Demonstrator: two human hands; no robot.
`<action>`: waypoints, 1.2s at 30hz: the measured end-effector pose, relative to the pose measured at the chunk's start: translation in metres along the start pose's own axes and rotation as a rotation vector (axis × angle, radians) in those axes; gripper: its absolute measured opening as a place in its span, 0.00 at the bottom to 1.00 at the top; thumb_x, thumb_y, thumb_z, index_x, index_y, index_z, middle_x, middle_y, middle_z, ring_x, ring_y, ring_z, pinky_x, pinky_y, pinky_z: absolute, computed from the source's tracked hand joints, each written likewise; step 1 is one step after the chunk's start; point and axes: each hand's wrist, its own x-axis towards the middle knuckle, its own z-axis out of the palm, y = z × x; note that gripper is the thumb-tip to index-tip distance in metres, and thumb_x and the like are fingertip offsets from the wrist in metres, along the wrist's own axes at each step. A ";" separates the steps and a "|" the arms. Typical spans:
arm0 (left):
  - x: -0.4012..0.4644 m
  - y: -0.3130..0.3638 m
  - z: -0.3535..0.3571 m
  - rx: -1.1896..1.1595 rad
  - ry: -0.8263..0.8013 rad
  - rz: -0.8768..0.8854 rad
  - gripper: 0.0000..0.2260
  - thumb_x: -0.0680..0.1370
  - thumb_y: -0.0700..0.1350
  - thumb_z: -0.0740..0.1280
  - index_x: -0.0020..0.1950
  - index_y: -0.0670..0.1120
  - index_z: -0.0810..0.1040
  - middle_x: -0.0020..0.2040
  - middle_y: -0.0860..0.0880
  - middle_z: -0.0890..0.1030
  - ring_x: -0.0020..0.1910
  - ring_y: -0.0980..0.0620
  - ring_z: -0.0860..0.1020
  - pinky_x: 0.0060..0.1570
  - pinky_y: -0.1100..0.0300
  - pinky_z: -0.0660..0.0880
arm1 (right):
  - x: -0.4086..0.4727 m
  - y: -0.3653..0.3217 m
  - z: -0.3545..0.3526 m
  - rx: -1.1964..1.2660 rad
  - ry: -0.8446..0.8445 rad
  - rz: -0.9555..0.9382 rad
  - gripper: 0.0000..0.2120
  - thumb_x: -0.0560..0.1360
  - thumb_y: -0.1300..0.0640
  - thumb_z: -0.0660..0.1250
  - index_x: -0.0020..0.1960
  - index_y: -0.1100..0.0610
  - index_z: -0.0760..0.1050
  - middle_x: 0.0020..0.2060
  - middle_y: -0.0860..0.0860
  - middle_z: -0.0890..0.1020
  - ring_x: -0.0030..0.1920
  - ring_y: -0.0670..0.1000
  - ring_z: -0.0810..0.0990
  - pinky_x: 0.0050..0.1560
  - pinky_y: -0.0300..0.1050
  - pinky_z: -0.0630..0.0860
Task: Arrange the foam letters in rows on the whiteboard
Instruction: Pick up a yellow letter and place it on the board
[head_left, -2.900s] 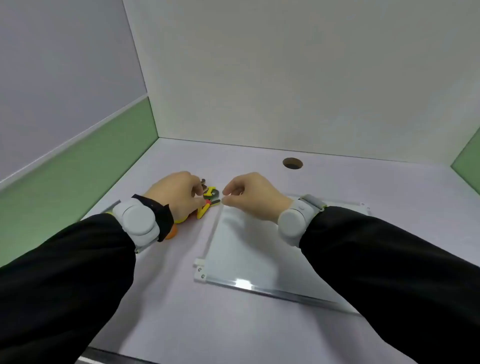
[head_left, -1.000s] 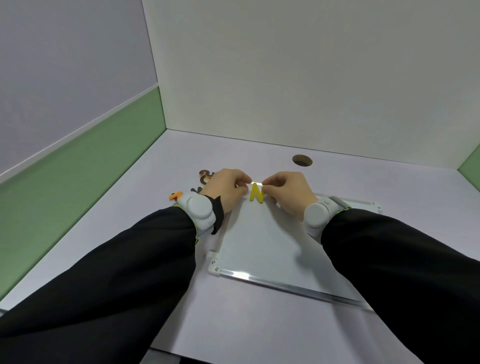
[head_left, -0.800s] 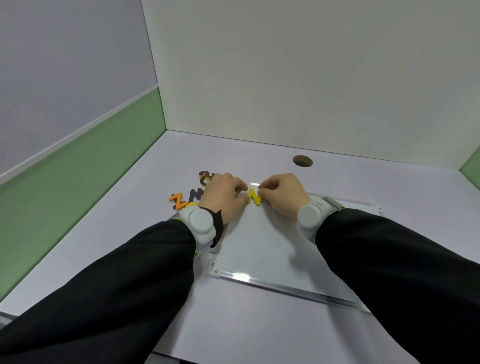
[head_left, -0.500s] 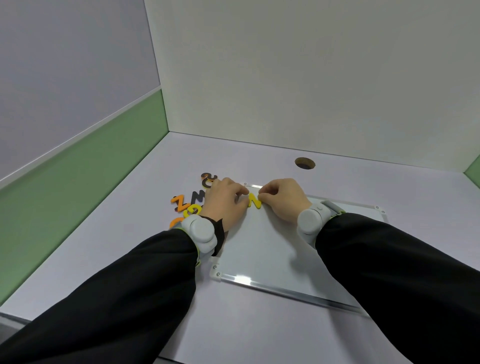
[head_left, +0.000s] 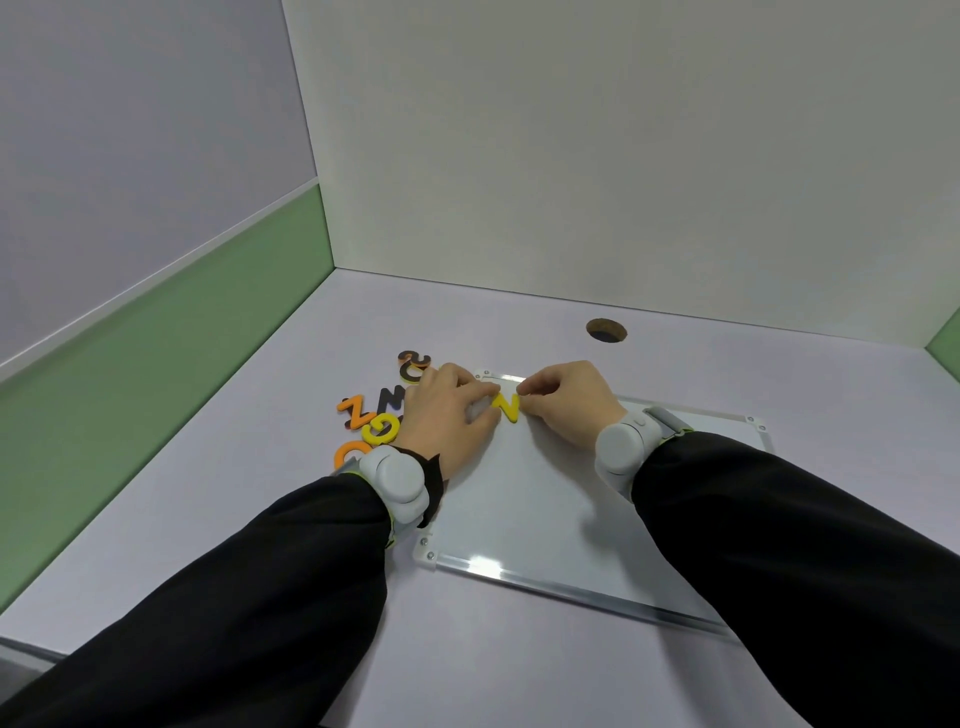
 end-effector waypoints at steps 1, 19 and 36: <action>0.000 0.000 0.000 0.002 0.002 0.002 0.15 0.80 0.55 0.63 0.65 0.58 0.77 0.59 0.53 0.73 0.59 0.50 0.67 0.60 0.52 0.63 | 0.000 0.000 0.000 -0.004 -0.001 -0.001 0.04 0.70 0.58 0.73 0.44 0.51 0.85 0.40 0.46 0.84 0.45 0.47 0.82 0.47 0.39 0.75; -0.001 -0.003 0.005 0.043 0.018 0.026 0.15 0.80 0.55 0.62 0.66 0.58 0.77 0.59 0.52 0.73 0.59 0.50 0.67 0.58 0.53 0.62 | -0.002 -0.003 0.002 -0.050 0.013 -0.009 0.04 0.69 0.57 0.74 0.43 0.52 0.85 0.40 0.46 0.85 0.46 0.48 0.82 0.50 0.43 0.79; -0.002 0.002 0.000 0.067 -0.037 0.046 0.15 0.80 0.59 0.60 0.65 0.61 0.76 0.61 0.53 0.71 0.62 0.50 0.66 0.61 0.52 0.61 | -0.003 -0.002 -0.003 -0.049 0.015 0.008 0.05 0.66 0.56 0.77 0.42 0.54 0.84 0.36 0.46 0.83 0.40 0.48 0.80 0.46 0.44 0.79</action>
